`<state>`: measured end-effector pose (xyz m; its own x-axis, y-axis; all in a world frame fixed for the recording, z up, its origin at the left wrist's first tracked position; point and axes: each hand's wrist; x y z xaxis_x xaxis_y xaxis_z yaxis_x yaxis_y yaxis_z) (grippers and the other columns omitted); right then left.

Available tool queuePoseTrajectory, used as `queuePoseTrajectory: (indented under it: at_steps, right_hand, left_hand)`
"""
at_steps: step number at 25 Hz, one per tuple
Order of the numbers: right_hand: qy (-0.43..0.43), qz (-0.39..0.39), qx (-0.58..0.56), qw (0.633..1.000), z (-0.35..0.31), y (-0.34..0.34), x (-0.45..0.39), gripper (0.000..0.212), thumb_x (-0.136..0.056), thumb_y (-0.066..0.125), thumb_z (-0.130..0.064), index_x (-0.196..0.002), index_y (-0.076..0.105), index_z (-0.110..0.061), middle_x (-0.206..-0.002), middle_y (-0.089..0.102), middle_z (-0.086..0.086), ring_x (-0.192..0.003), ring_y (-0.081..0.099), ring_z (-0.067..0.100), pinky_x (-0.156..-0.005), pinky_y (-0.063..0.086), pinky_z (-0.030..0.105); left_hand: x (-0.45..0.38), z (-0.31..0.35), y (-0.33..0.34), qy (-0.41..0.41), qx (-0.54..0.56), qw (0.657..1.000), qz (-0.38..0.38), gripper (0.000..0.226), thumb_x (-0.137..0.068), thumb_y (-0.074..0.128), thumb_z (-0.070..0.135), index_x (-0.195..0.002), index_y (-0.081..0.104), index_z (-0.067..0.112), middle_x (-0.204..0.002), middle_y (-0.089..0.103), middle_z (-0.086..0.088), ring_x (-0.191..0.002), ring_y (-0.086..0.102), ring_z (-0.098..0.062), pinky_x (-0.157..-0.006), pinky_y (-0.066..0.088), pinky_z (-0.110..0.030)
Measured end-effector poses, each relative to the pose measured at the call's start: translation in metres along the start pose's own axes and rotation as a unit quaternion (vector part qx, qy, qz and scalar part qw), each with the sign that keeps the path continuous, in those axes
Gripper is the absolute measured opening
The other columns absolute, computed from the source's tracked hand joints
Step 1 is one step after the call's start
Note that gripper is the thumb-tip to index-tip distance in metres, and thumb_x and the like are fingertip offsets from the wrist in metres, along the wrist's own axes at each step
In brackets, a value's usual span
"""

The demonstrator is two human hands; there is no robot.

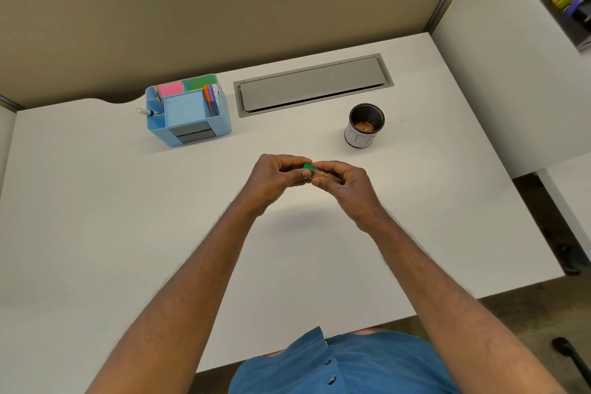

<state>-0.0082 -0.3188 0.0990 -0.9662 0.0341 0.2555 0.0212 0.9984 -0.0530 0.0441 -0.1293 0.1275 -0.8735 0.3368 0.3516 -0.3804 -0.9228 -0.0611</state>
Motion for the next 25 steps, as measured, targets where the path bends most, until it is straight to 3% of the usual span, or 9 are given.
queuePoseTrajectory:
  at_steps: [5, 12, 19, 25]
  right_hand:
    - [-0.008, 0.037, 0.009, 0.999, -0.001, -0.001, 0.0, 0.033, -0.086, 0.082, -0.016, -0.118, 0.076, -0.02, -0.108, 0.079, -0.005, -0.104, 0.074, 0.011, -0.091, 0.061, 0.028]
    - [0.004, 0.029, -0.068, 0.997, -0.002, -0.009, -0.002, 0.031, -0.09, 0.077, -0.009, -0.12, 0.07, -0.015, -0.114, 0.078, 0.003, -0.107, 0.073, 0.01, -0.089, 0.058, 0.022]
    - [0.015, 0.056, -0.076, 0.995, -0.006, -0.037, -0.017, 0.033, -0.091, 0.078, -0.011, -0.121, 0.072, -0.022, -0.116, 0.078, 0.002, -0.112, 0.071, 0.016, -0.091, 0.058, 0.023]
    - [0.037, 0.106, -0.111, 0.987, -0.007, -0.069, -0.036, 0.029, -0.091, 0.076, -0.01, -0.114, 0.072, -0.028, -0.107, 0.08, -0.01, -0.1, 0.073, 0.0, -0.084, 0.057, 0.018]
  left_hand:
    - [-0.002, 0.003, 0.005, 0.003, 0.019, 0.999, 0.029, 0.03, -0.088, 0.076, 0.007, -0.117, 0.074, 0.003, -0.098, 0.079, -0.005, -0.088, 0.079, -0.019, -0.076, 0.06, -0.02]
    - [-0.01, 0.011, 0.008, -0.012, 0.079, 0.997, -0.01, 0.028, -0.093, 0.071, 0.006, -0.121, 0.073, 0.005, -0.102, 0.081, -0.009, -0.096, 0.078, -0.022, -0.08, 0.061, -0.023]
    - [-0.037, 0.017, 0.032, -0.03, 0.155, 0.987, -0.014, 0.031, -0.093, 0.072, 0.011, -0.123, 0.072, 0.006, -0.111, 0.079, -0.013, -0.103, 0.077, -0.028, -0.089, 0.062, -0.031]
    - [-0.076, 0.023, 0.057, -0.063, 0.234, 0.97, -0.009, 0.029, -0.093, 0.072, 0.011, -0.122, 0.07, 0.006, -0.11, 0.08, -0.013, -0.101, 0.077, -0.031, -0.083, 0.063, -0.029]
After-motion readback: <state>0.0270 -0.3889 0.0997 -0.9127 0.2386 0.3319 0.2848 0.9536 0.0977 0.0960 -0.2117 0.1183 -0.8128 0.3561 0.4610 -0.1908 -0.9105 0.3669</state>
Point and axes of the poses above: each hand's wrist, its own x-axis away from the middle knuckle, its own y-axis out of the palm, z = x × y
